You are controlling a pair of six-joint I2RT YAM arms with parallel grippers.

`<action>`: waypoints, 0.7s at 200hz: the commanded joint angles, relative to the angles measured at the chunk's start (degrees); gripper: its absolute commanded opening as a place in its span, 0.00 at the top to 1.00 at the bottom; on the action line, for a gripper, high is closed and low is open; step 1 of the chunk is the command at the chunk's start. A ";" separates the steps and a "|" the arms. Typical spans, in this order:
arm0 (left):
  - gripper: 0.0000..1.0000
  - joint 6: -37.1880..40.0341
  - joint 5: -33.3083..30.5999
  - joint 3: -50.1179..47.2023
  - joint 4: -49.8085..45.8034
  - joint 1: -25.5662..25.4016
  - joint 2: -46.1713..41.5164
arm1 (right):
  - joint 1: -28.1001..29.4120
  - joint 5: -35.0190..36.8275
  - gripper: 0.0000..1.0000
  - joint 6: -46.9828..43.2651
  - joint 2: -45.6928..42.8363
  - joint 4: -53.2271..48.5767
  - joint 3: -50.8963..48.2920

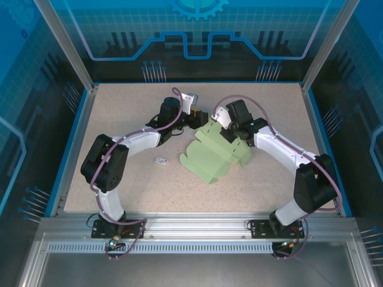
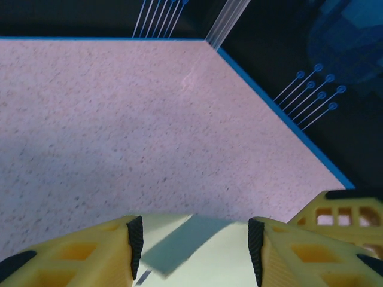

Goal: Fold the paper box

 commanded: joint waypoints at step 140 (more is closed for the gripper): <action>0.53 -11.44 8.18 -2.63 7.07 -2.19 3.78 | -0.42 -1.80 1.00 3.53 0.26 0.98 1.45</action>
